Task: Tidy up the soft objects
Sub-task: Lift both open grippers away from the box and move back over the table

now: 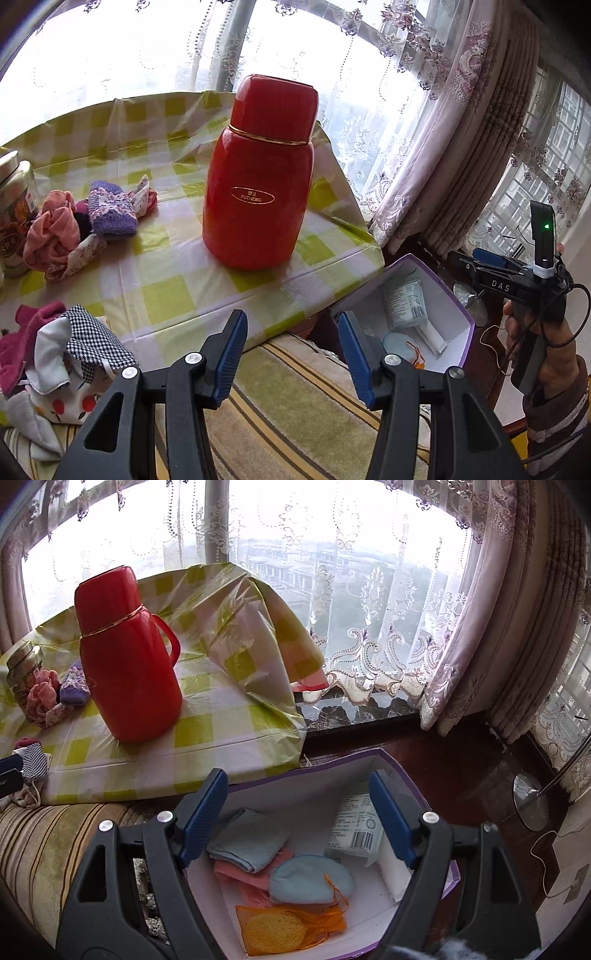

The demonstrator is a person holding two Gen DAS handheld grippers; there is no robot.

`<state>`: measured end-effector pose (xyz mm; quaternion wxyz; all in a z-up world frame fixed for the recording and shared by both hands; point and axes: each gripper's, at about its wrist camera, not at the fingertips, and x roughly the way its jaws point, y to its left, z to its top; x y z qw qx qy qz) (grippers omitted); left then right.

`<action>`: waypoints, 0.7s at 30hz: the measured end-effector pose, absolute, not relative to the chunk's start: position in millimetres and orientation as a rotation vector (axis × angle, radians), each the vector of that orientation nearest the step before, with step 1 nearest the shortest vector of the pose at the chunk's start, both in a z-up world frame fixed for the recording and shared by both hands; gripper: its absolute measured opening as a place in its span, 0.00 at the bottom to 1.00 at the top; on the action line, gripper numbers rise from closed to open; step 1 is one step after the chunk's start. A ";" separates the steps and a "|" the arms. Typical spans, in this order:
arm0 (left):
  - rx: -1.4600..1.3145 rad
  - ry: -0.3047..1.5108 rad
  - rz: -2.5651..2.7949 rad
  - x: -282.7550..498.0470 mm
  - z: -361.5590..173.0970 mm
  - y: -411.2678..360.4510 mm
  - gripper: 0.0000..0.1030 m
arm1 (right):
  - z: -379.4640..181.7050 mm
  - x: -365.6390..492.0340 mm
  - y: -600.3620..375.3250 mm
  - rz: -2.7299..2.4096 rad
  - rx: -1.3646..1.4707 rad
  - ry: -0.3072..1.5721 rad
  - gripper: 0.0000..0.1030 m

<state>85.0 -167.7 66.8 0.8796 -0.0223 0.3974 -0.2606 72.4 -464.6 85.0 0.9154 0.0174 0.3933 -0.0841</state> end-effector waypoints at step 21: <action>-0.204 0.812 -0.347 82.4 75.4 -32.2 0.51 | 100.2 100.7 -308.1 0.175 -0.078 0.851 0.80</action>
